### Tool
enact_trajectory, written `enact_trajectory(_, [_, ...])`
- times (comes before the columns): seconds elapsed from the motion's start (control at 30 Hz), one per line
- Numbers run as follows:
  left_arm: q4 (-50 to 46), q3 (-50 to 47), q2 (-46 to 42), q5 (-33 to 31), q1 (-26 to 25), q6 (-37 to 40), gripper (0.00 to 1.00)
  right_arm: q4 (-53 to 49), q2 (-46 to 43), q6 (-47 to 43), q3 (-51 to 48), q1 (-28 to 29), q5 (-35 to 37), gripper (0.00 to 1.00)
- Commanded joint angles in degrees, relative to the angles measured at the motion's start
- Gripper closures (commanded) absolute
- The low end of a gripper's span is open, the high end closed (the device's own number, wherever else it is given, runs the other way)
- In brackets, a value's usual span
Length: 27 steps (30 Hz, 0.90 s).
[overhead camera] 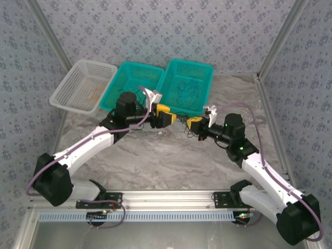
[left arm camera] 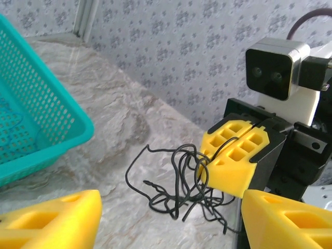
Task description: Untangle the cables
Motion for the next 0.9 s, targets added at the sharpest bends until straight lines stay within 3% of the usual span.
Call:
enact_trajectory(0.0, [7.98, -0.93, 0.42, 0.71, -0.65, -3.52, 0.31, 5.17, -0.82, 1.99, 2.28, 0.28, -3.05, 0.98])
enact_trajectory(0.17, [7.35, 0.98, 1.62, 4.59, -0.75, -3.39, 0.35, 3.41, -0.92, 1.14, 3.18, 0.64, -3.25, 0.98])
enact_trajectory(0.5, [4.22, 3.4, 2.72, 5.29, -1.01, -1.52, 0.74, 1.2, -0.9, -0.73, 3.66, 1.83, -2.86, 0.97])
enact_trajectory(0.6, [4.25, 3.13, 2.39, 4.5, -0.97, -1.68, 0.81, -0.27, -0.92, -1.52, 3.66, 1.83, -2.4, 0.96])
enact_trajectory(0.67, [4.15, 2.82, 1.83, 3.17, -1.01, -1.73, 0.84, -1.51, -0.96, -1.73, 3.66, 1.84, -1.46, 0.92])
enact_trajectory(0.77, [4.19, 1.7, 0.16, -0.38, -1.01, -1.53, 1.0, -5.37, -1.16, -1.34, 3.76, 1.57, 3.29, 0.69])
enact_trajectory(0.83, [4.33, 0.6, -1.24, -3.53, -0.88, -1.53, 1.0, -6.91, -1.47, -0.49, 3.38, 1.18, 6.05, 0.66])
enact_trajectory(0.87, [4.76, -0.1, -1.95, -4.48, -0.77, -1.62, 1.0, -6.72, -1.52, 0.01, 2.76, 0.62, 5.87, 0.7])
